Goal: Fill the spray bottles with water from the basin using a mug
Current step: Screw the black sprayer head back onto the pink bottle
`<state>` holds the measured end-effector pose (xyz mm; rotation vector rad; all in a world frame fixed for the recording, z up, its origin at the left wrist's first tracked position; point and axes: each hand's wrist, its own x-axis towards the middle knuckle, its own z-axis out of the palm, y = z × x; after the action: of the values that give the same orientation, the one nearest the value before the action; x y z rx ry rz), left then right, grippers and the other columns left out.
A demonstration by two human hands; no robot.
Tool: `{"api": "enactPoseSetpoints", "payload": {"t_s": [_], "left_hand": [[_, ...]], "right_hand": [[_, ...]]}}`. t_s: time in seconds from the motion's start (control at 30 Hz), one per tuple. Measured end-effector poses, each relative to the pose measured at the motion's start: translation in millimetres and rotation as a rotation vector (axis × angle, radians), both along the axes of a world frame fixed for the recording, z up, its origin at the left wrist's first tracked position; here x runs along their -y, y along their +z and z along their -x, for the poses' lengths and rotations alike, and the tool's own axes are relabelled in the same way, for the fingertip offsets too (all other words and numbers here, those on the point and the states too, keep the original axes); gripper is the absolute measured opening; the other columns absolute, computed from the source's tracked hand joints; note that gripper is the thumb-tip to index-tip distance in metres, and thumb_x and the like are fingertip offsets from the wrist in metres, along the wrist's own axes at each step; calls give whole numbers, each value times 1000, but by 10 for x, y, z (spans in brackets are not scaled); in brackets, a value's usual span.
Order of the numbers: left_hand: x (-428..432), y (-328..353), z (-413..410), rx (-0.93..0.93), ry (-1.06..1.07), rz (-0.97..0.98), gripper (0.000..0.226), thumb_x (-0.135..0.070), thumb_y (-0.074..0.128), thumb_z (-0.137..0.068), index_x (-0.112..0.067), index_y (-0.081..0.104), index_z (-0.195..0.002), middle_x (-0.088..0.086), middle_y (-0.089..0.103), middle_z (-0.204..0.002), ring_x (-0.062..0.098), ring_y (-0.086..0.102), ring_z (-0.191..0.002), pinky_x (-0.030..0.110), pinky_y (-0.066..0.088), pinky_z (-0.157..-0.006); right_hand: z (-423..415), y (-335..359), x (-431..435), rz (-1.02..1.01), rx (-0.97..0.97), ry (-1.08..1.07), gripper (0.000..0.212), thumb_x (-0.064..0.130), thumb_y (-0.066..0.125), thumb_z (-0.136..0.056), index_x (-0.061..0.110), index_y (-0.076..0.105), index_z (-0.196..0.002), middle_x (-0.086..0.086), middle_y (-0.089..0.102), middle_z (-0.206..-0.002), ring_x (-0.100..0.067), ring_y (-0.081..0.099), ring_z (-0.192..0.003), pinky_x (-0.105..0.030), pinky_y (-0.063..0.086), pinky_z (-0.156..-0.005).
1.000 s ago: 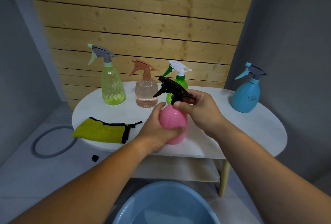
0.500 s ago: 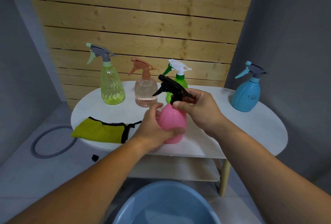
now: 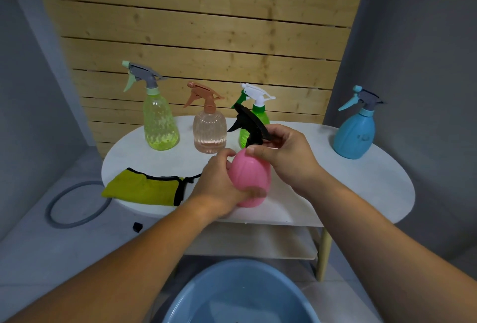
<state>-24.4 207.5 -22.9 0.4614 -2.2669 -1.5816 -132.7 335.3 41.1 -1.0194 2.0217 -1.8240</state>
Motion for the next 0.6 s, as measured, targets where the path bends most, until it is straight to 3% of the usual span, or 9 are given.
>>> {"api": "enactPoseSetpoints", "payload": {"t_s": [0.13, 0.23, 0.3, 0.4, 0.53, 0.6], "left_hand": [[25, -37, 3, 5, -108, -124, 102, -41, 90, -54, -45, 39, -143, -7, 54, -131, 19, 60, -117, 22, 58, -69], [57, -49, -7, 2, 6, -12, 99, -45, 97, -54, -39, 44, -137, -13, 55, -124, 13, 59, -110, 20, 53, -71], [30, -53, -4, 6, -40, -83, 109, -47, 94, -53, -40, 37, -146, -13, 52, -129, 11, 58, -113, 21, 54, -73], [40, -55, 6, -1, -95, -132, 100, -29, 89, -60, -44, 40, -146, -7, 54, -135, 19, 59, -121, 31, 61, -80], [-19, -81, 13, -32, 63, -2, 92, -44, 96, -56, -43, 44, -132, -14, 55, -123, 14, 60, -109, 30, 59, -77], [-65, -96, 22, -41, 76, -22, 97, -46, 95, -57, -42, 40, -137, -15, 54, -124, 11, 59, -108, 28, 57, -76]], "right_hand": [[22, 9, -29, -15, 38, 47, 27, 8, 81, -79, 14, 74, -105, 1, 77, -94, -10, 71, -90, -22, 57, -81], [31, 5, -49, -31, 44, 52, 24, 9, 78, -82, 15, 75, -105, -1, 77, -97, -14, 71, -94, -22, 57, -80], [24, 12, -53, -16, 51, 60, 24, 7, 77, -83, 14, 74, -105, -3, 77, -98, -14, 71, -93, -21, 56, -80], [16, 16, -55, 3, 68, 62, 23, 5, 77, -82, 13, 74, -104, -4, 77, -97, -13, 71, -91, -20, 56, -79], [16, 6, -39, 2, 56, 36, 24, 6, 78, -81, 14, 74, -104, -3, 77, -97, -8, 71, -87, -16, 56, -76], [15, 2, -30, 2, 53, 32, 24, 7, 78, -81, 14, 75, -104, -2, 77, -97, -6, 71, -87, -15, 55, -74]]}}
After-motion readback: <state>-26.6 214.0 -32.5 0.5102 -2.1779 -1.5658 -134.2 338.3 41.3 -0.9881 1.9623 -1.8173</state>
